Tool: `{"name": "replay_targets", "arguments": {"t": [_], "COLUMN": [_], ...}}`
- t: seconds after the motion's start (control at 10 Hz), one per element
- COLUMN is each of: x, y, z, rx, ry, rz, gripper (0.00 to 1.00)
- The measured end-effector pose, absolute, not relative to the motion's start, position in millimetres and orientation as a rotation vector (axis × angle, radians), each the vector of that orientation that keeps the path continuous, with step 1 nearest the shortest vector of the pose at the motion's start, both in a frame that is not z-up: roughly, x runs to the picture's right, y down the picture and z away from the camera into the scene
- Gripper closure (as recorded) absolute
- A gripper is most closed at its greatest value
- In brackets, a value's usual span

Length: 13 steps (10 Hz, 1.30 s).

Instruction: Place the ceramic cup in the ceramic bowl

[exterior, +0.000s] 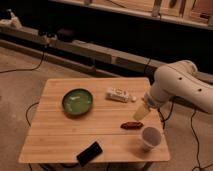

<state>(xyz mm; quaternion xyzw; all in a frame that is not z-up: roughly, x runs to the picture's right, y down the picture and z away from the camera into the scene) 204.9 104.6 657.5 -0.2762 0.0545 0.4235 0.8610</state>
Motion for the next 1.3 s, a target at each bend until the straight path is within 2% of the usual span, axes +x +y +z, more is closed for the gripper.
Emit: {"name": "replay_targets", "arguments": {"t": [0.5, 1.0, 1.3], "x": [250, 281, 306], "y": [125, 167, 183], "z": [656, 676, 687], "rx": [-0.613, -0.725, -0.724], "ry": [0.13, 0.18, 0.247], "rz": [0.948, 1.052, 1.075], "gripper": [0.2, 0.2, 0.2]}}
